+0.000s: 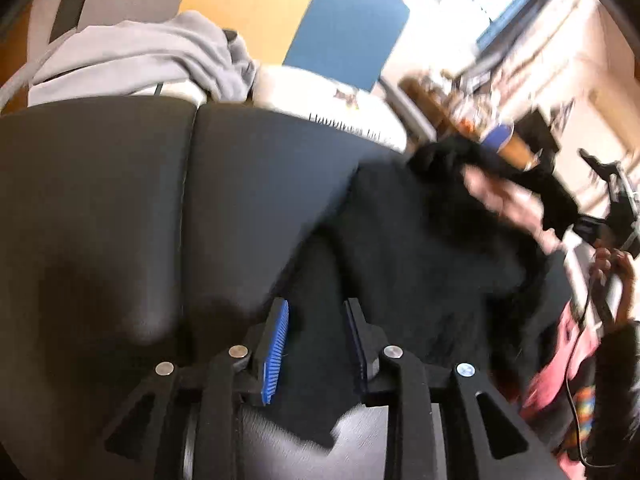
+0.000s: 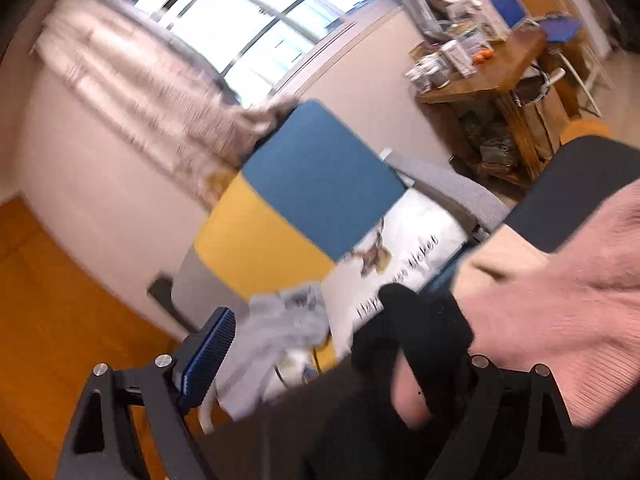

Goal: Fold clothes

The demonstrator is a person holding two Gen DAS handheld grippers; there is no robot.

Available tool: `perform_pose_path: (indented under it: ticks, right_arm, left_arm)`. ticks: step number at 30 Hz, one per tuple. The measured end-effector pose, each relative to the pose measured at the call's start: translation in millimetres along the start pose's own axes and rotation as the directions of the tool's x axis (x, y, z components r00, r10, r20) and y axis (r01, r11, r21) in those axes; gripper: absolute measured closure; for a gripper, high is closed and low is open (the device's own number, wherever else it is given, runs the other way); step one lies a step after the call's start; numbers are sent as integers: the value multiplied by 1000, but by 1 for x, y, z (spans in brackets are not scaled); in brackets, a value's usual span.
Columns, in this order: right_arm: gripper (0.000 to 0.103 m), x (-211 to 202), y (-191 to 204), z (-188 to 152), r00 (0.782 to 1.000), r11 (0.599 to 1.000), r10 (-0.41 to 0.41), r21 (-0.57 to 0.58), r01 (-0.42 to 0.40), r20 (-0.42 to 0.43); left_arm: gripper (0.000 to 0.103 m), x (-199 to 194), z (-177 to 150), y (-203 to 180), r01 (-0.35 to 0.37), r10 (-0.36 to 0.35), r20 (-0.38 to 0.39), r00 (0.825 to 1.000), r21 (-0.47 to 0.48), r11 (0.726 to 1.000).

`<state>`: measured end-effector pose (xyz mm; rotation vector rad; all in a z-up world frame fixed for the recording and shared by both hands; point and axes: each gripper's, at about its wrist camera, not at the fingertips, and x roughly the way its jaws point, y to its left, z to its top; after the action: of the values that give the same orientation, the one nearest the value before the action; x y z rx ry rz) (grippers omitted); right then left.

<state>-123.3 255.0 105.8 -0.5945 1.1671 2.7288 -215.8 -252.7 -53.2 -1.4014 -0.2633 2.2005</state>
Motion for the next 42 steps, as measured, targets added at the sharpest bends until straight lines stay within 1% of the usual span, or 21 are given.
perform_pose_path:
  ticks: [3, 5, 6, 8, 9, 10, 11, 13, 15, 18, 19, 22, 24, 26, 27, 29, 30, 33, 35, 37, 42]
  right_arm:
    - [13, -46, -10, -50, 996, 984, -84, -159, 77, -34]
    - [14, -73, -17, -96, 978, 935, -195, -314, 164, -69]
    - [17, -83, -19, -119, 964, 902, -247, -386, 193, -96]
    - [31, -101, -23, -165, 928, 825, -344, -519, 224, -146]
    - [42, -104, -24, -185, 907, 781, -389, -578, 235, -158]
    - [50, -106, -26, -204, 890, 741, -425, -629, 235, -168]
    - [52, -106, -30, -220, 873, 704, -457, -669, 238, -170]
    - [52, -103, -40, -234, 847, 650, -512, -708, 275, -141]
    - [52, -98, -49, -237, 833, 632, -540, -711, 309, -118]
    - [51, -94, -60, -231, 835, 646, -544, -678, 352, -84]
    - [51, -96, -62, -225, 848, 678, -522, -645, 352, -86]
    - [46, -107, -66, -202, 907, 799, -412, -511, 316, -84]
    - [40, -111, -78, -188, 926, 862, -375, -387, 327, -52]
    - [40, -106, -99, -174, 940, 914, -339, -251, 318, -46]
    - [42, -99, -106, -172, 941, 927, -331, -209, 311, -64]
    - [83, -88, -112, -171, 945, 940, -314, -169, 295, -96]
    - [99, -87, -109, -170, 953, 950, -286, -158, 269, -97]
    - [99, -103, -88, -161, 987, 983, -146, -122, 138, -61]
    - [99, -122, -71, -149, 999, 993, -49, -109, 47, -12]
    - [99, -139, -57, -130, 999, 994, 7, -114, -2, 38]
    - [99, -148, -37, -67, 994, 989, 48, -146, -33, 103]
  left_arm:
    - [75, 6, -26, -3, -5, 6, -3, 1000, 23, 1000]
    - [75, 5, -32, -7, 7, -7, -6, 1000, 13, 1000]
    - [75, 5, -33, -8, 31, -31, -10, 999, -6, 1000]
    - [74, 3, -37, -15, 116, -117, -20, 993, -43, 992]
    - [74, 5, -40, -22, 144, -146, -37, 989, -41, 989]
    - [74, 9, -43, -28, 162, -164, -57, 985, -35, 986]
    - [74, 15, -46, -34, 170, -172, -84, 981, -35, 985]
    - [74, 27, -53, -43, 182, -187, -143, 972, -51, 982]
    - [73, 30, -59, -49, 191, -199, -149, 969, -65, 979]
    - [73, 28, -65, -57, 186, -191, -160, 968, -46, 981]
    - [73, 28, -67, -57, 189, -194, -161, 968, -48, 981]
    - [73, 26, -72, -54, 202, -210, -160, 965, -68, 977]
    - [73, 26, -76, -50, 215, -227, -162, 960, -90, 972]
    - [73, 22, -78, -48, 217, -230, -168, 959, -93, 972]
    - [72, 20, -79, -47, 217, -230, -171, 958, -94, 972]
    - [72, 17, -81, -44, 221, -235, -174, 956, -99, 970]
    - [71, 16, -82, -44, 226, -241, -172, 955, -105, 969]
    - [69, 21, -81, -51, 253, -271, -185, 945, -117, 960]
    - [68, 25, -80, -57, 272, -292, -194, 937, -124, 954]
    - [67, 30, -79, -62, 290, -313, -204, 928, -131, 948]
    - [66, 43, -76, -74, 345, -379, -223, 898, -178, 922]
